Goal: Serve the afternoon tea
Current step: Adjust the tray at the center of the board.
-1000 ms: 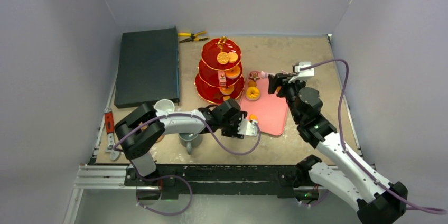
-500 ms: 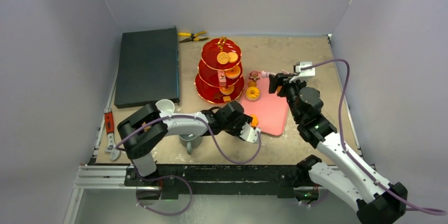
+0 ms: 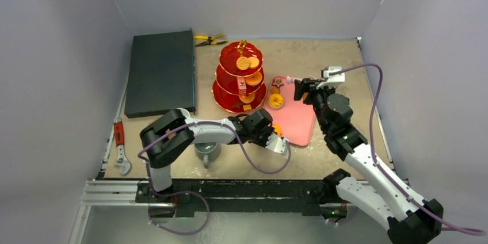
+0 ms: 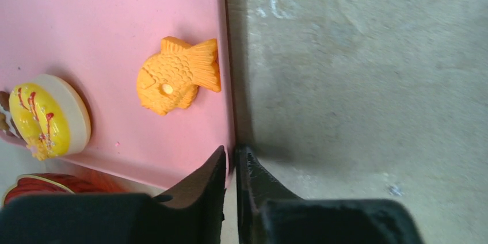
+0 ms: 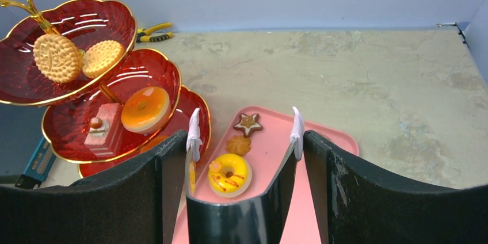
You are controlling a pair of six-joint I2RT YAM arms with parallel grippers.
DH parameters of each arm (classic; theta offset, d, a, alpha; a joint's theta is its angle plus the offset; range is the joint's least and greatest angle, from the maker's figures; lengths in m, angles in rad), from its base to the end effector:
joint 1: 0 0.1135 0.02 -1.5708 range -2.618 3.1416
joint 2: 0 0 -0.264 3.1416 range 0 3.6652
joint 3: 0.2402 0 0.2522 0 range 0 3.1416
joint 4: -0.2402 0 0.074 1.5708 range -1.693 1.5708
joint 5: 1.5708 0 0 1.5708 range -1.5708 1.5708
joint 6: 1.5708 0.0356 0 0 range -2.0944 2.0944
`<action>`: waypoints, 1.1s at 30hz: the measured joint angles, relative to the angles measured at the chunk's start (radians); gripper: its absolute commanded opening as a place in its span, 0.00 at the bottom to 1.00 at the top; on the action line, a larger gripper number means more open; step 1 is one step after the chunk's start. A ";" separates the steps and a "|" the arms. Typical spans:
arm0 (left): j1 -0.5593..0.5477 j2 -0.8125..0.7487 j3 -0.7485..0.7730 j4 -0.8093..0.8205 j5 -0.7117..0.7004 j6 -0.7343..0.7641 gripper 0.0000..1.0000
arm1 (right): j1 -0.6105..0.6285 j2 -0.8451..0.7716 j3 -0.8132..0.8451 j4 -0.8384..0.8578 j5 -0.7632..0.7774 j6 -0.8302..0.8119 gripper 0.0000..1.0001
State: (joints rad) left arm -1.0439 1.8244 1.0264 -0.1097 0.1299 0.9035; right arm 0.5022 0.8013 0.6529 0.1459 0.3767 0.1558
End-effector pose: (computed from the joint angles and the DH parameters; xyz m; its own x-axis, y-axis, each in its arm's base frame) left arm 0.1808 -0.3200 0.1494 0.4595 0.7591 -0.4611 0.8665 -0.2692 0.4203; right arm 0.1768 0.0822 0.3260 -0.0216 0.1528 -0.9880 -0.1233 0.9803 0.1543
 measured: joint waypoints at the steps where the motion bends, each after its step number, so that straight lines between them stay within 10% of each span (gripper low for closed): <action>1: 0.000 0.011 0.010 0.005 -0.009 -0.006 0.03 | 0.000 0.002 0.000 0.000 0.000 0.000 0.74; 18: 0.076 0.235 0.253 0.137 -0.108 -0.208 0.04 | -0.030 0.114 0.006 0.074 0.084 -0.027 0.74; 28: 0.094 0.175 0.229 0.117 -0.084 -0.164 0.85 | -0.072 0.203 0.015 0.141 0.085 -0.062 0.73; 33: 0.116 0.040 0.274 -0.153 0.033 -0.163 0.88 | -0.083 0.282 0.015 0.202 0.077 -0.075 0.74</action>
State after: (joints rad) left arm -0.9276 1.8648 1.3003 -0.2623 0.1627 0.7410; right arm 0.4191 1.0832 0.6678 0.3477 0.4541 0.0811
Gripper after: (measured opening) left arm 0.870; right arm 0.737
